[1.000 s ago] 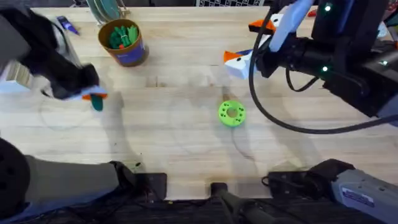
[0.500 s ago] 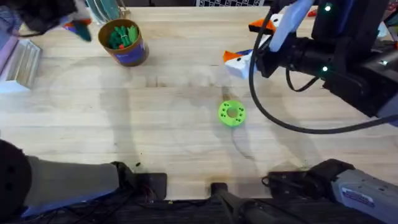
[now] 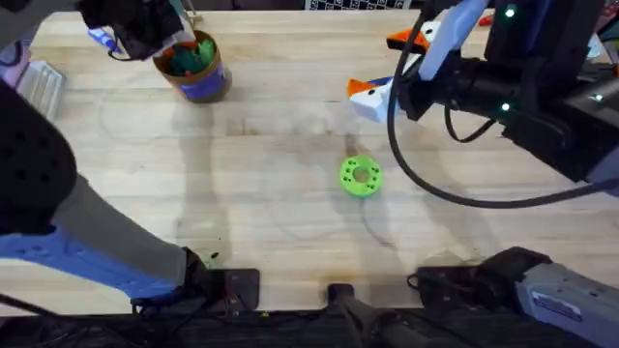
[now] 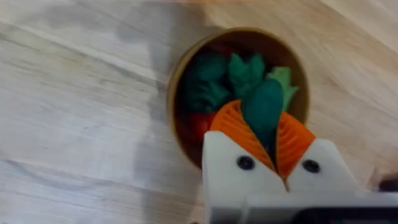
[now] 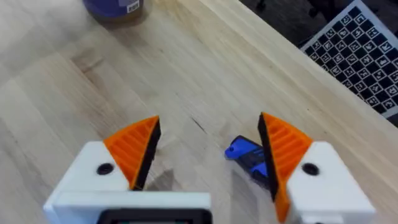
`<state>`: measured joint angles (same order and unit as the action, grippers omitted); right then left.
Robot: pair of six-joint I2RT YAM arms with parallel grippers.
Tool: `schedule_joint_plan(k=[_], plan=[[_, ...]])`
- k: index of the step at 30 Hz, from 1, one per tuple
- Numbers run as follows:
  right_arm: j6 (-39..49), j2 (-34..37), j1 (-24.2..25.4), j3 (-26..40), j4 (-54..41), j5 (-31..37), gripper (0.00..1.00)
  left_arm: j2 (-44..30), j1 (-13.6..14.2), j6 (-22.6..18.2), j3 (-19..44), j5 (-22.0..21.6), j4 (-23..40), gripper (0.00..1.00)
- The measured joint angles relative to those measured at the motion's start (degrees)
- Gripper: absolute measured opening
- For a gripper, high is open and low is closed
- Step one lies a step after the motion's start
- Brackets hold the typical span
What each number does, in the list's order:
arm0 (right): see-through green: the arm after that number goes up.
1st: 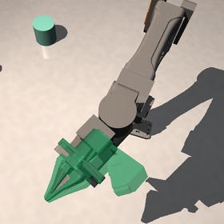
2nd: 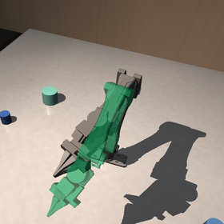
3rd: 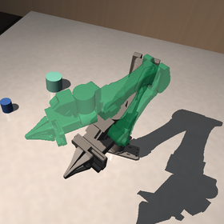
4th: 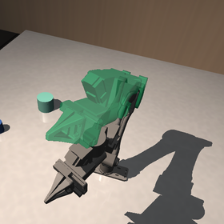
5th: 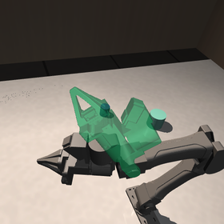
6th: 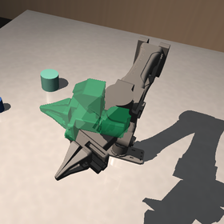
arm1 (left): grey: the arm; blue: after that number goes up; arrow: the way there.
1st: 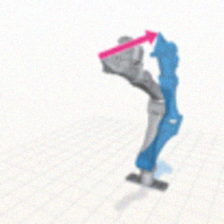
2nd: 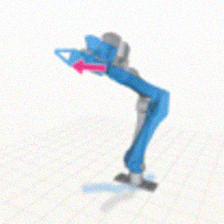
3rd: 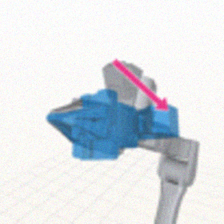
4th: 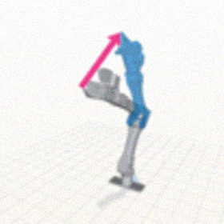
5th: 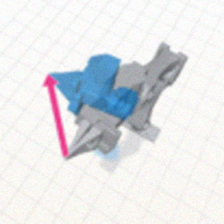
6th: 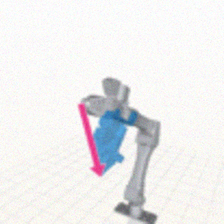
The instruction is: Pick up the gripper from the table and insert it into the empty holder that is missing its gripper. Then pick up a screw, insert it into the mounting hole, and use the screwdriver to tighten it. Finally, clean up the table by picking up the vegetable and placing it into the bucket.
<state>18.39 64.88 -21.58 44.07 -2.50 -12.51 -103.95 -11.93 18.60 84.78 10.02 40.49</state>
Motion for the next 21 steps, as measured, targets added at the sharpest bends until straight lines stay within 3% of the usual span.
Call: schedule_joint_plan(k=[8, 9, 11, 15, 17, 21], plan=[[0.0, 0.0, 0.0, 0.0, 0.0, 0.0, 0.938, -0.9, -0.9, 1.6, 0.0, -2.0, -0.9, 0.041], [0.0, 0.0, 0.0, 0.0, 0.0, 0.0, 0.939, -0.9, -0.9, 1.7, 0.0, -2.2, -0.9, 0.102], [0.0, 0.0, 0.0, 0.0, 0.0, 0.0, 0.938, -0.9, -0.8, 2.0, 0.0, -2.2, -0.9, 0.325], [1.0, 0.0, 0.0, 0.0, 0.0, 0.0, 0.939, -0.9, -0.8, 2.9, 0.0, -2.0, -1.0, 0.938], [1.4, 0.0, 0.0, 0.0, 0.0, 0.0, 0.938, -0.4, -0.7, 3.3, 0.0, -2.2, -1.1, 0.992], [1.3, 0.0, 0.0, 0.0, 0.0, 0.0, 0.939, 1.8, -0.8, 3.1, 0.0, -2.3, -2.3, 0.997]])
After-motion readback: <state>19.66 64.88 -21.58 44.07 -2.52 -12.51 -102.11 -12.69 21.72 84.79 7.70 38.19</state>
